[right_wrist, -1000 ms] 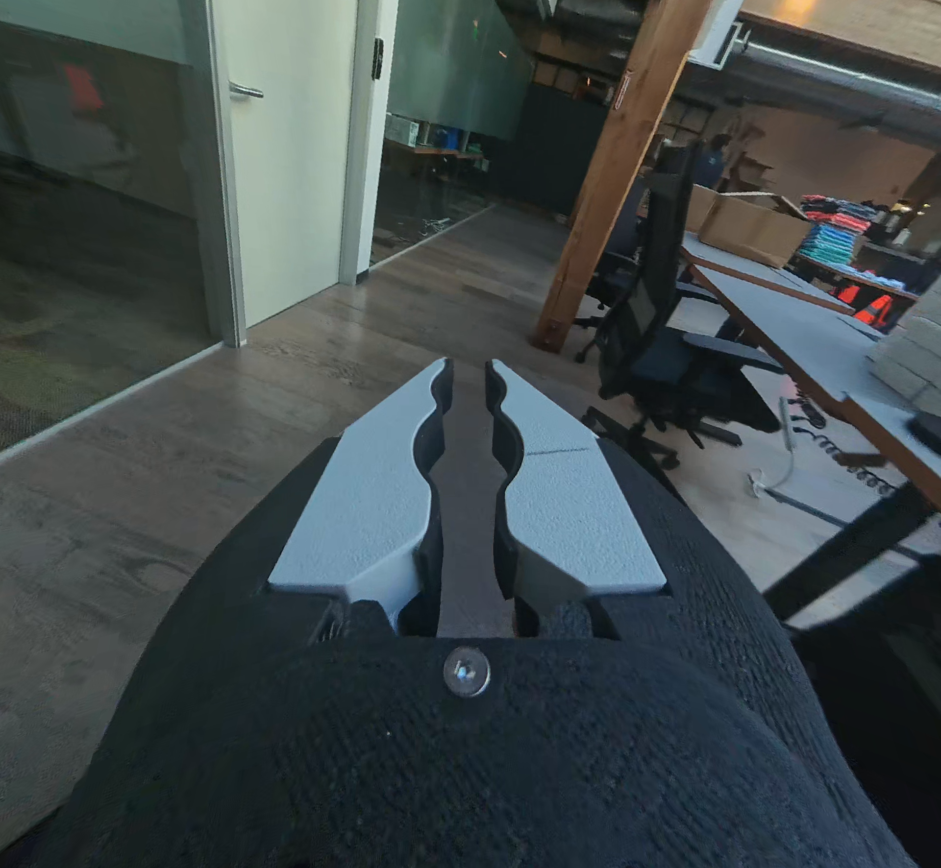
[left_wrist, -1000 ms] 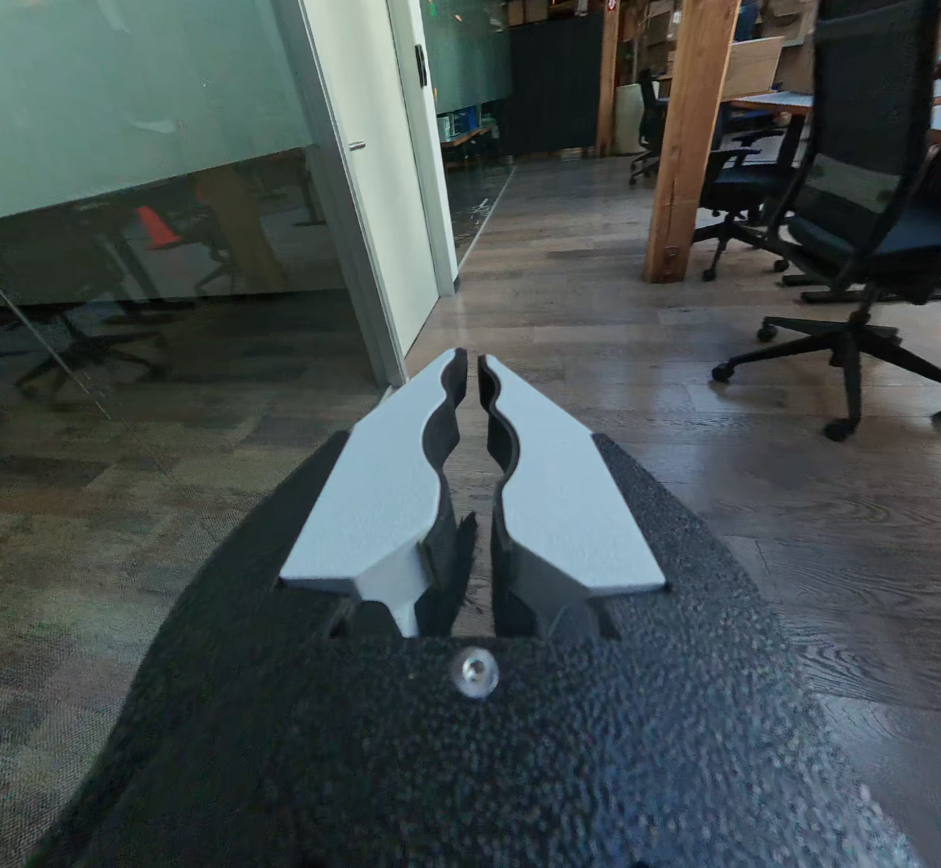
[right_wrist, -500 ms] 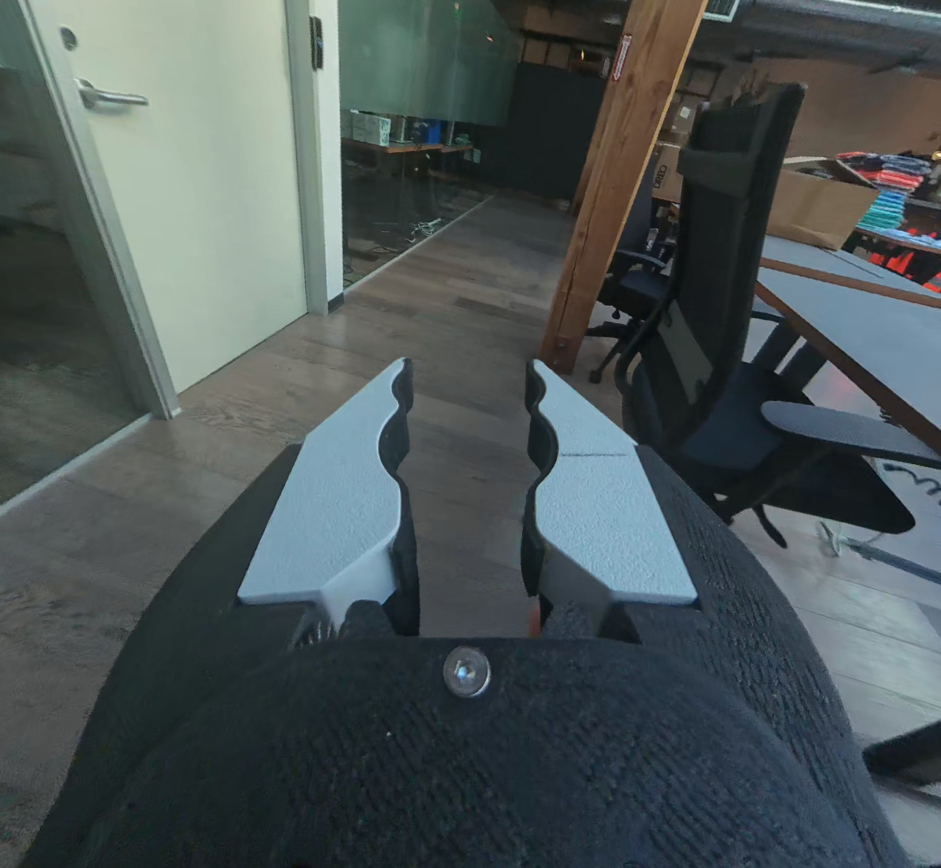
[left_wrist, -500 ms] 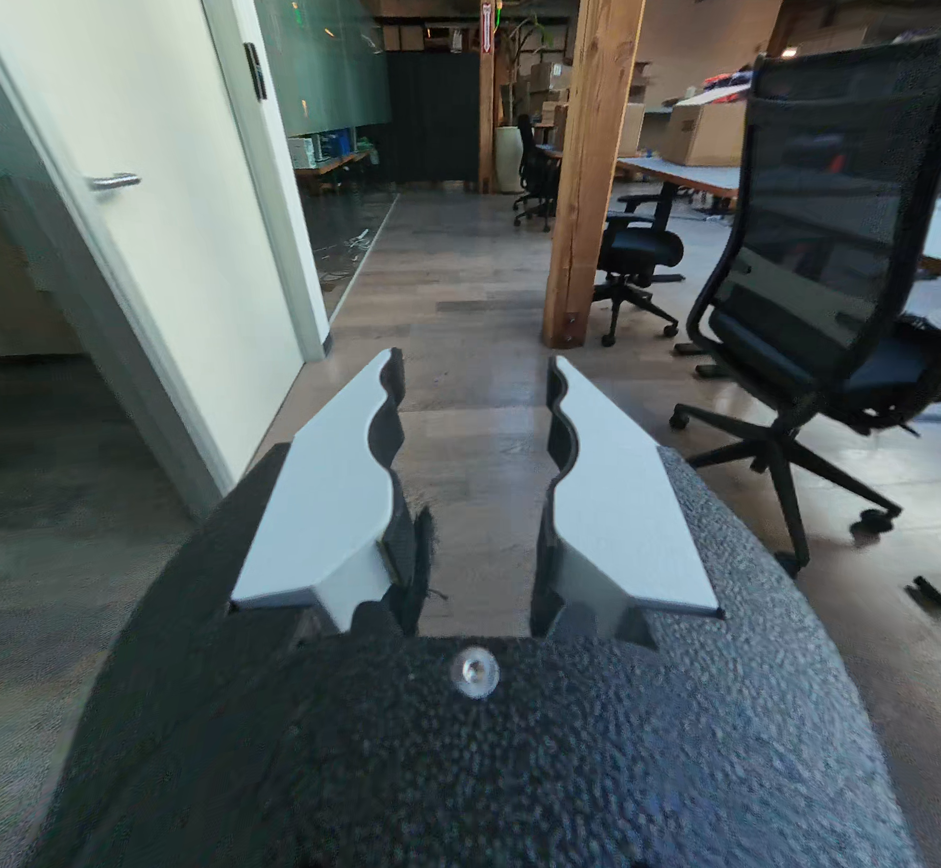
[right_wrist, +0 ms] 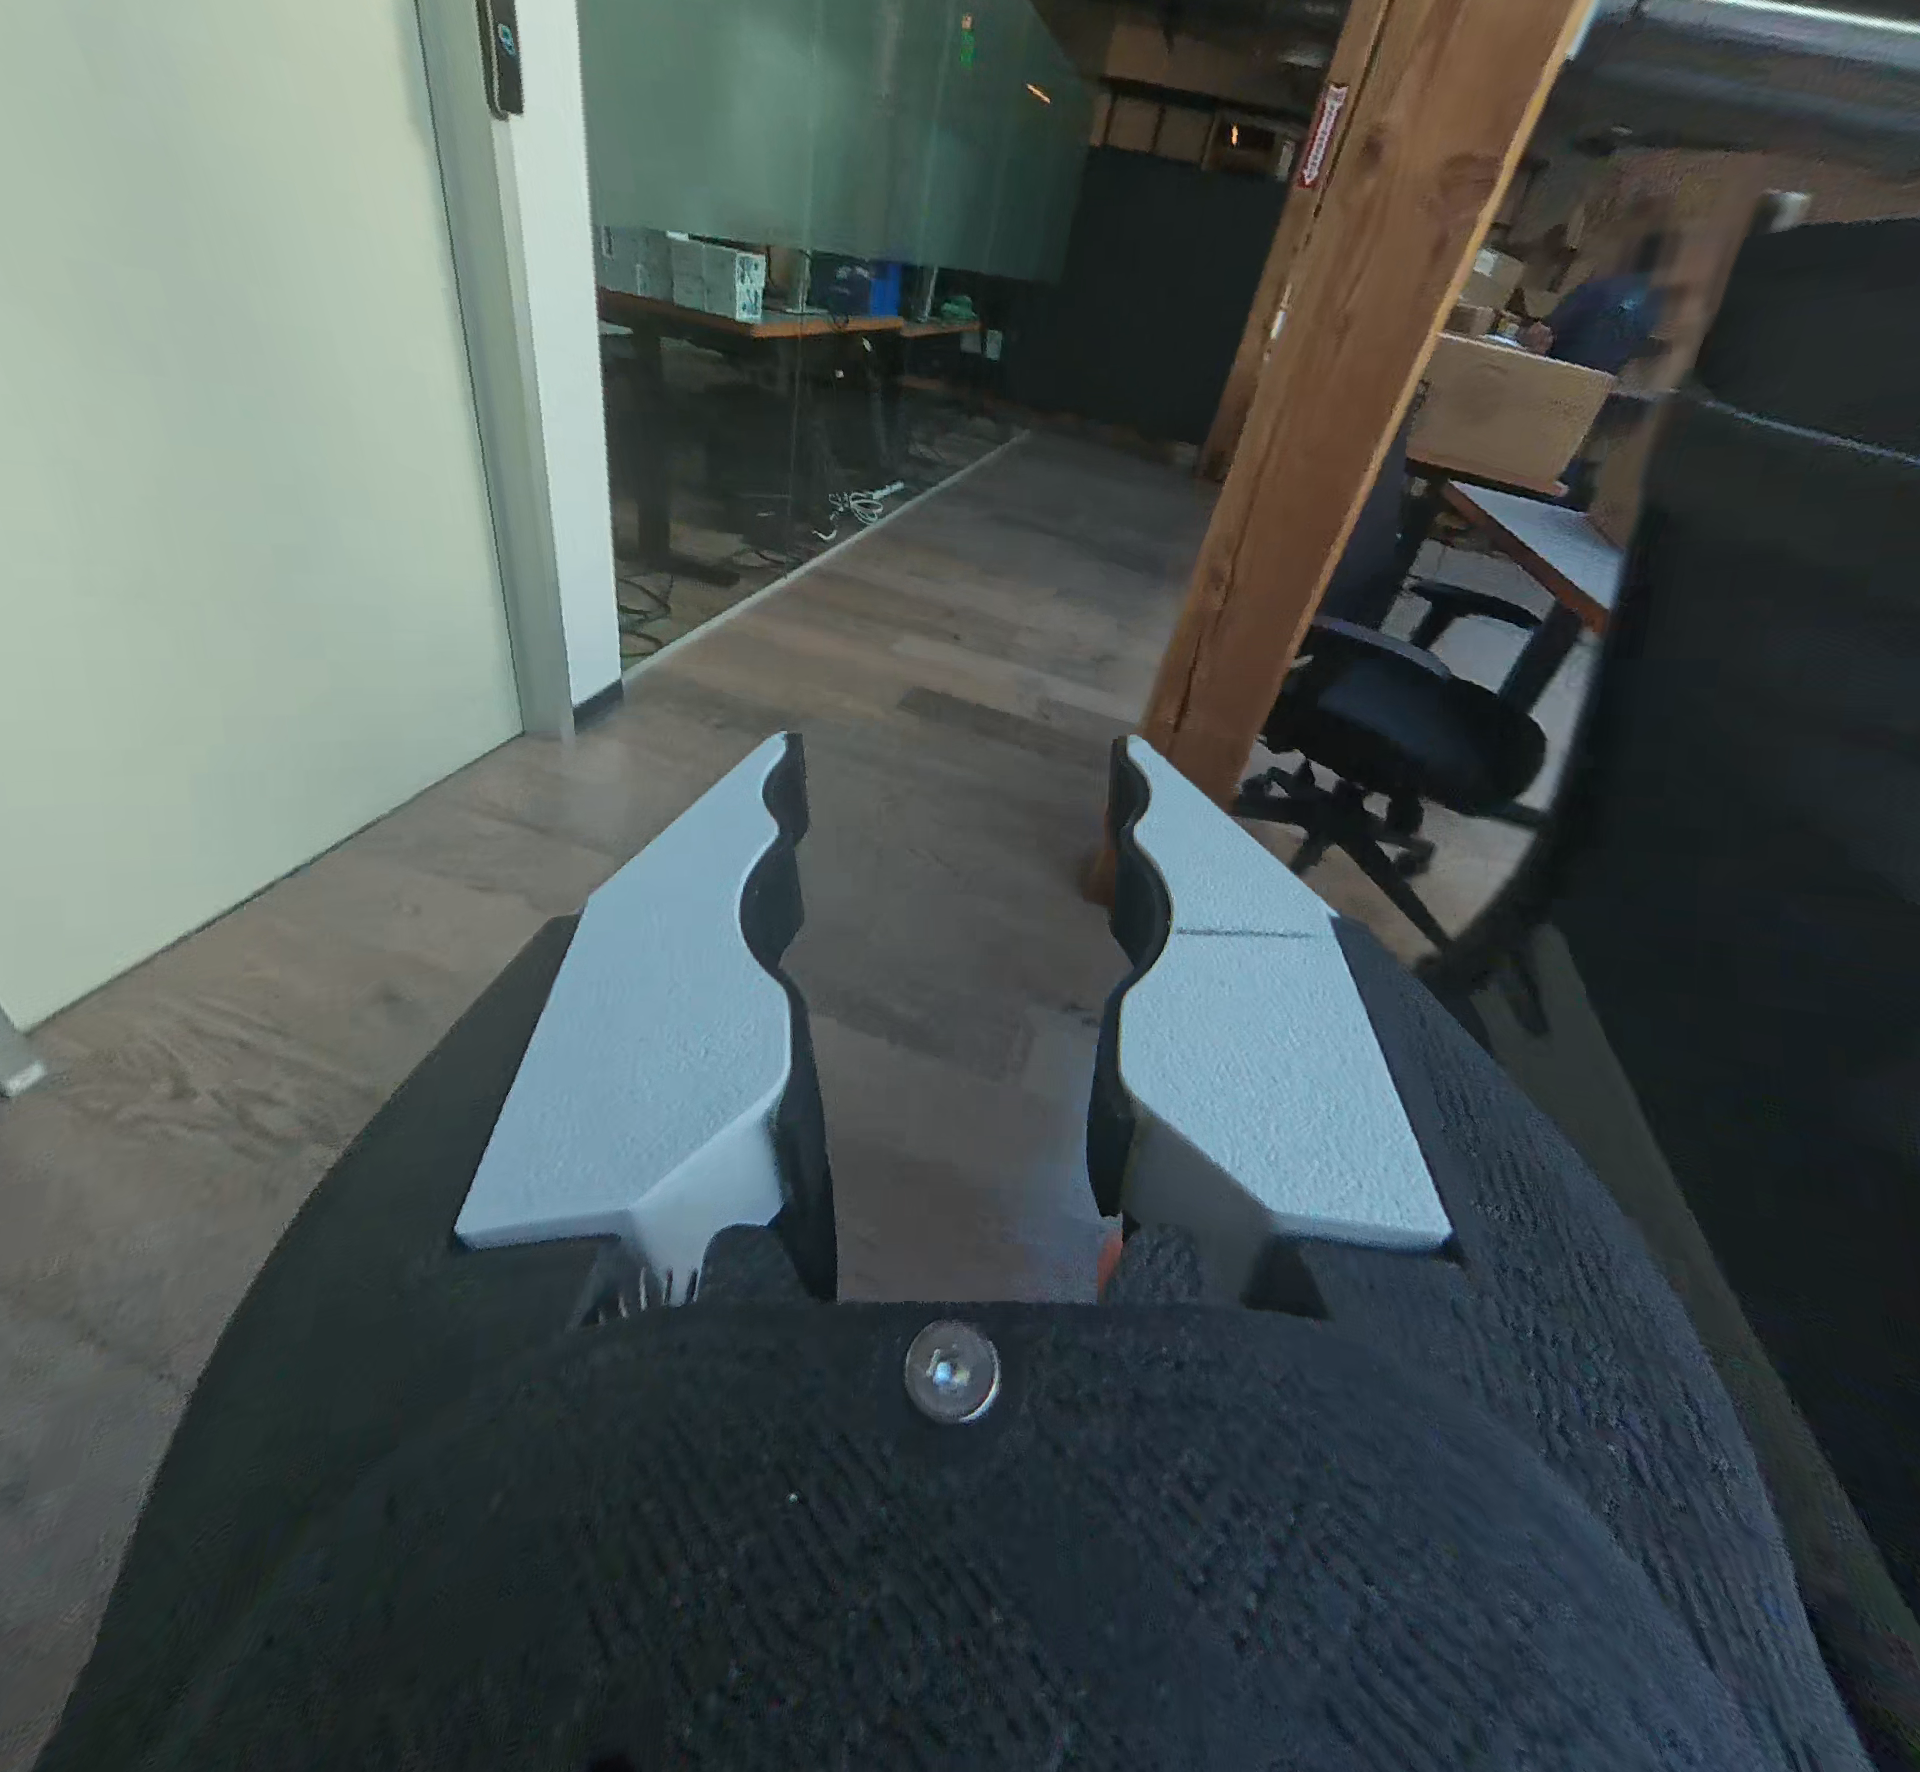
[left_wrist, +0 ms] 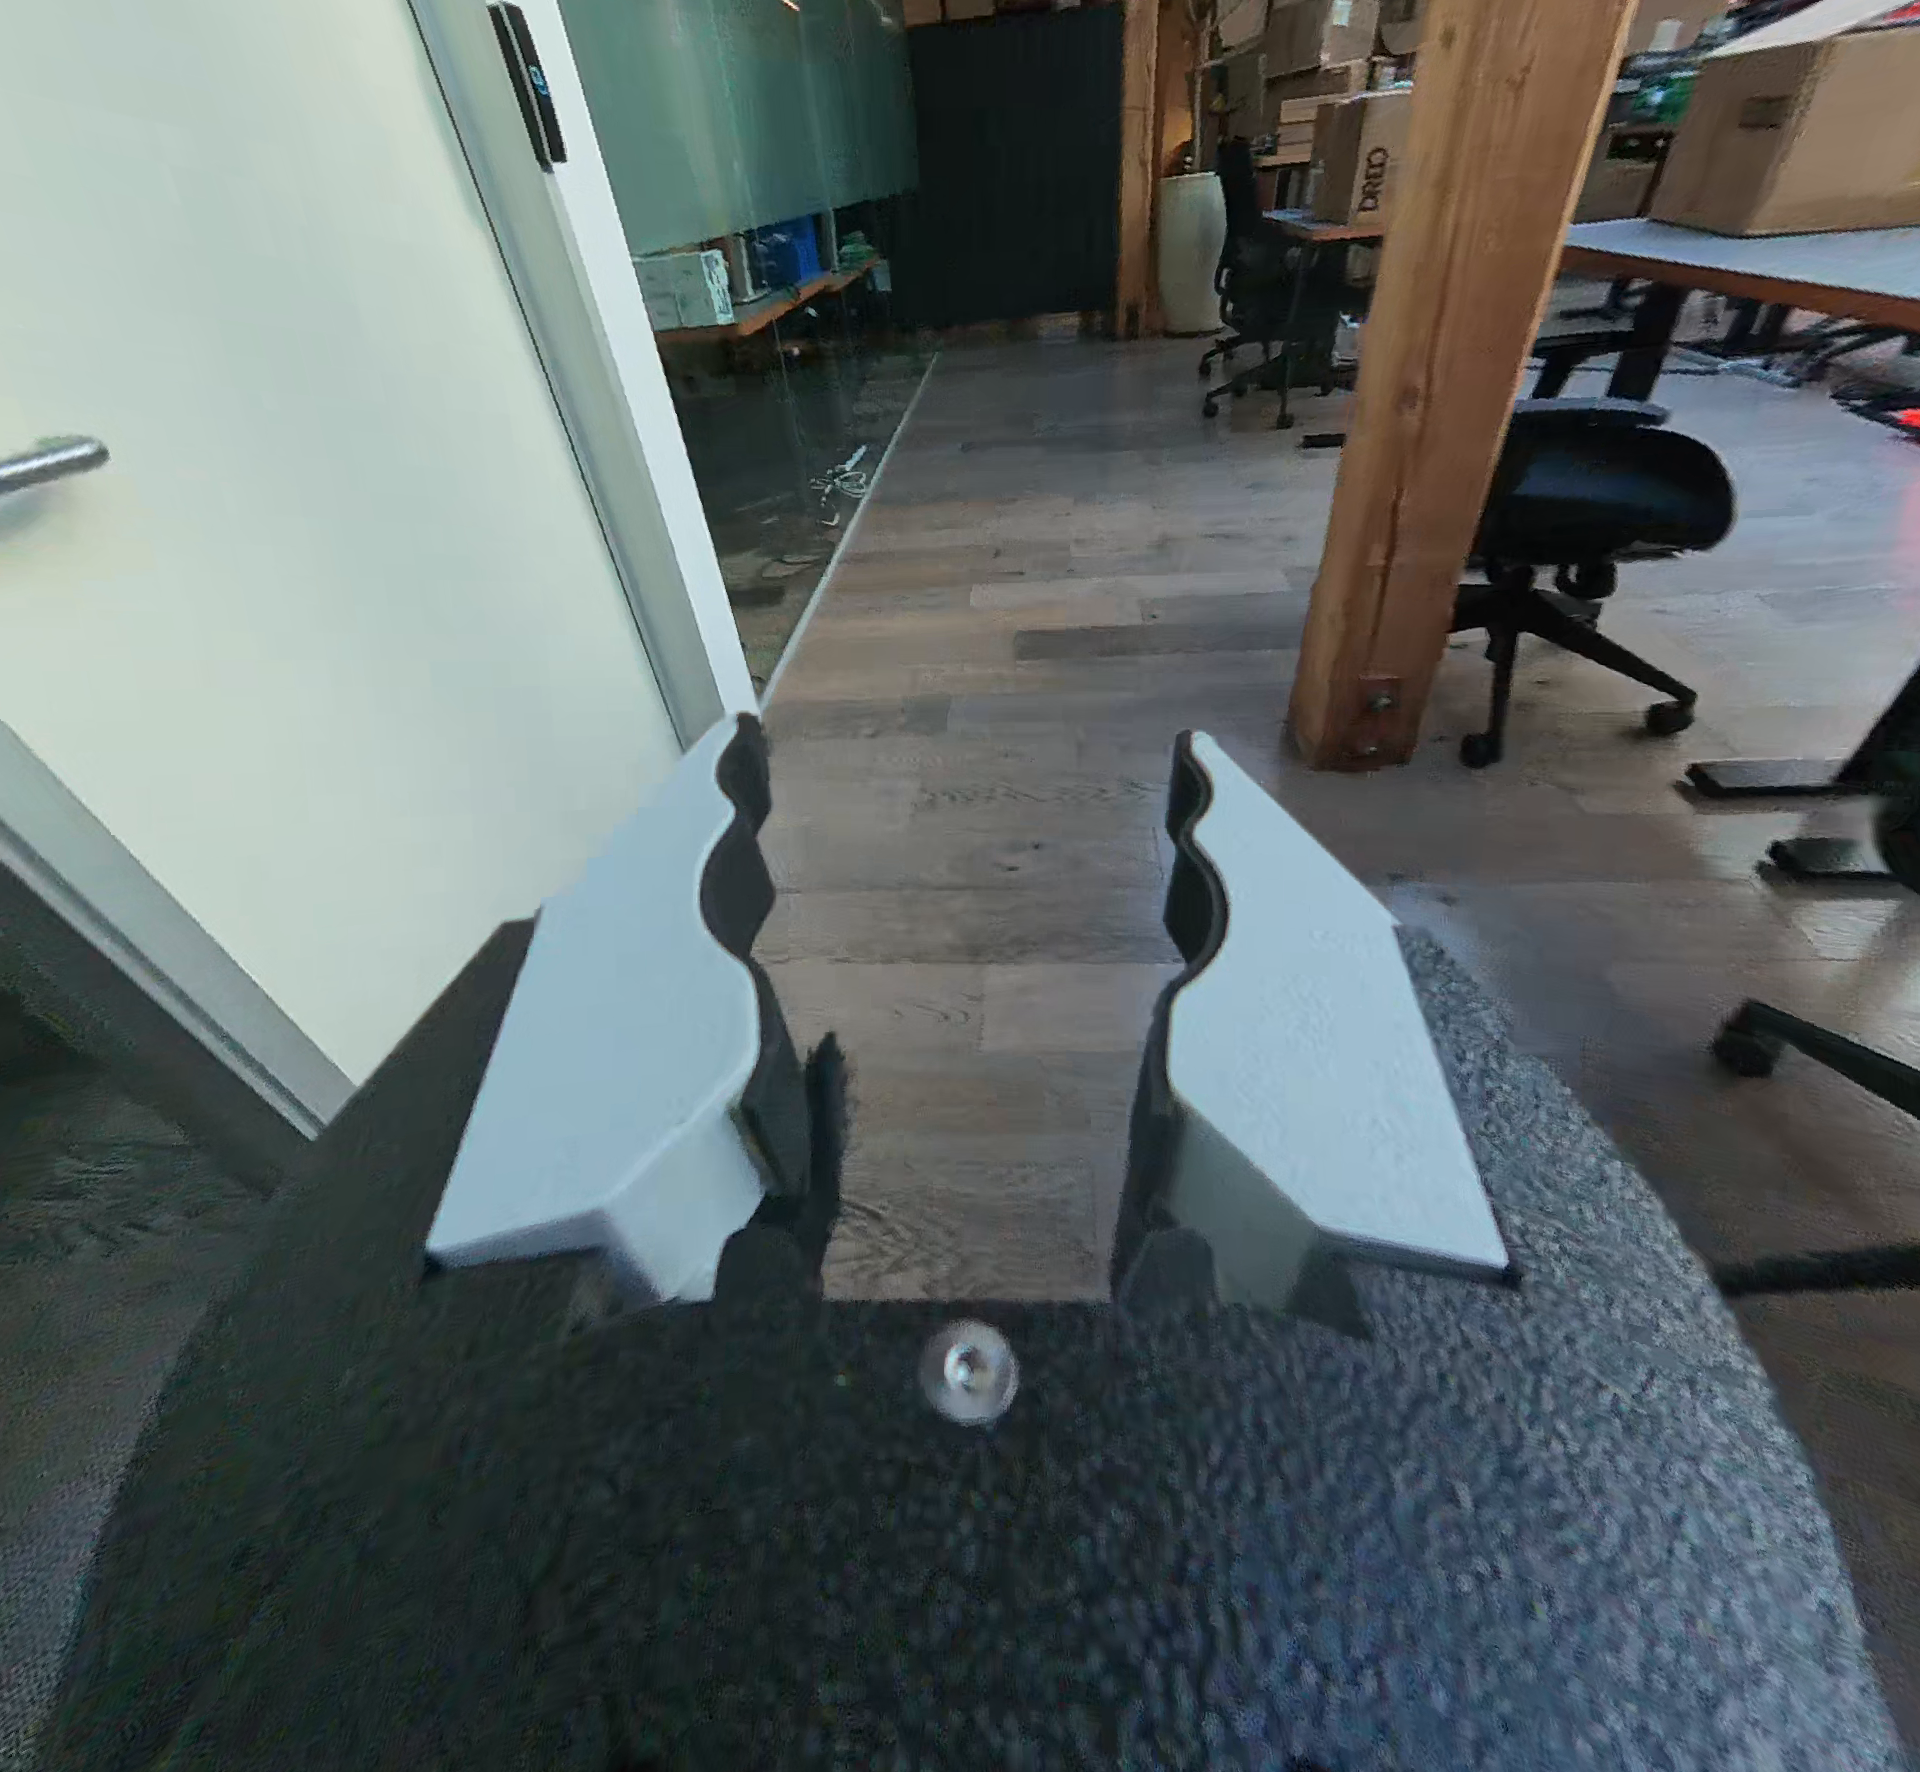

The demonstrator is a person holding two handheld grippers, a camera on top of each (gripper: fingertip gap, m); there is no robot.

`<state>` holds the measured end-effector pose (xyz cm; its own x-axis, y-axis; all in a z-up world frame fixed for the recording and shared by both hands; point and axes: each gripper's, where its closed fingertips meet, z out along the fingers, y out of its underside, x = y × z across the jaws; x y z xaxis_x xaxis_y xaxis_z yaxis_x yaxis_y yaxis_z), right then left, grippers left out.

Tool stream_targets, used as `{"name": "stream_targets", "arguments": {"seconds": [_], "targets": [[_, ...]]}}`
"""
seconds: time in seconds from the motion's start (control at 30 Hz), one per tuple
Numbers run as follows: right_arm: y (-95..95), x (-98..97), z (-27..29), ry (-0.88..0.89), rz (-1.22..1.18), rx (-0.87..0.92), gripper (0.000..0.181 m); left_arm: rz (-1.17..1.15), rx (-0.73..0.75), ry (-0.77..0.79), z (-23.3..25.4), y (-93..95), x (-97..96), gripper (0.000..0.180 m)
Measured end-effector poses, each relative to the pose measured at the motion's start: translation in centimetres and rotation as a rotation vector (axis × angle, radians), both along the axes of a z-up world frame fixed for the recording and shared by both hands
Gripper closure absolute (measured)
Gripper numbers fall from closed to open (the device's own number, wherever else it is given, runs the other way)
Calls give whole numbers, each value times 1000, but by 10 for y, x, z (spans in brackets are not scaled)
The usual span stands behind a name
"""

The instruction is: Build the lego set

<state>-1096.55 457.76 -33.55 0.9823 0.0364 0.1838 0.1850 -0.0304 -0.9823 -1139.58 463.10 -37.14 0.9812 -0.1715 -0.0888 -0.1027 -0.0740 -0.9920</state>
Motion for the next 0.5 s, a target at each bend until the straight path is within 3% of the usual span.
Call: {"name": "stream_targets", "arguments": {"seconds": [0.27,0.37,0.5], "targets": [[299,-25,7,49,69,109,124,102,-12,1,-36,228,-40,104],[401,-34,-9,28,67,55,124,121,-72,10,-49,328,-50,106],[504,-43,-2,-21,105,22,124,10,-73,8,-28,472,-23,113]]}}
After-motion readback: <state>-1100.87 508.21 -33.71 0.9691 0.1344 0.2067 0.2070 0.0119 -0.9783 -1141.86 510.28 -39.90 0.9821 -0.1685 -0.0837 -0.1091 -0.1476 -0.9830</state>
